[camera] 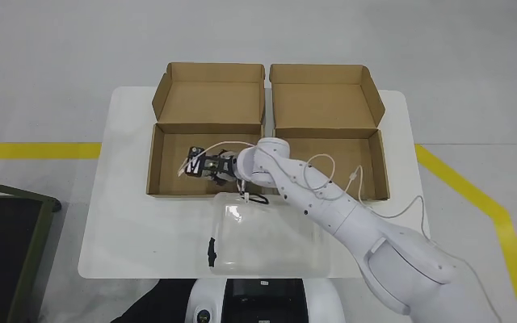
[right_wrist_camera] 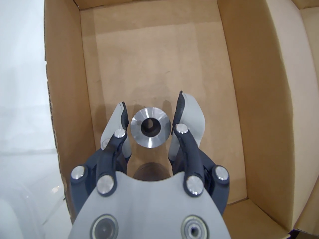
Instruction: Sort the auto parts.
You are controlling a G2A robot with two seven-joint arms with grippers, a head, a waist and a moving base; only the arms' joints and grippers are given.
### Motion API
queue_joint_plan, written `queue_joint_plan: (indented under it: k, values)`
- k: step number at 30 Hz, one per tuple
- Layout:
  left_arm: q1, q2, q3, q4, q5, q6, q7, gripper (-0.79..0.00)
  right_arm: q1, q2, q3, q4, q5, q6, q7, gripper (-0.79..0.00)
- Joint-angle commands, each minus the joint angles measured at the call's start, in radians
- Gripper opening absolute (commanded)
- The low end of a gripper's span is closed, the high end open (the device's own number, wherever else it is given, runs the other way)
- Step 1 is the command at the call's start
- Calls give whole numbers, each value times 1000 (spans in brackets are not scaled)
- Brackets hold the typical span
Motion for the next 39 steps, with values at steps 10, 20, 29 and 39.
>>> queue_joint_plan:
  k: [10, 20, 29, 39]
  values:
    - [0, 0, 0, 0, 0, 0, 0, 0, -37, 31, 87, -119, -11, -29, 2, -222]
    - [0, 0, 0, 0, 0, 0, 0, 0, -183, 113, 255, -336, -32, -80, 14, 0]
    - [0, 0, 0, 0, 0, 0, 0, 0, -371, 190, 452, -599, -70, -135, -12, 0]
    - [0, 0, 0, 0, 0, 0, 0, 0, -598, 258, 715, -820, -81, -169, -89, 0]
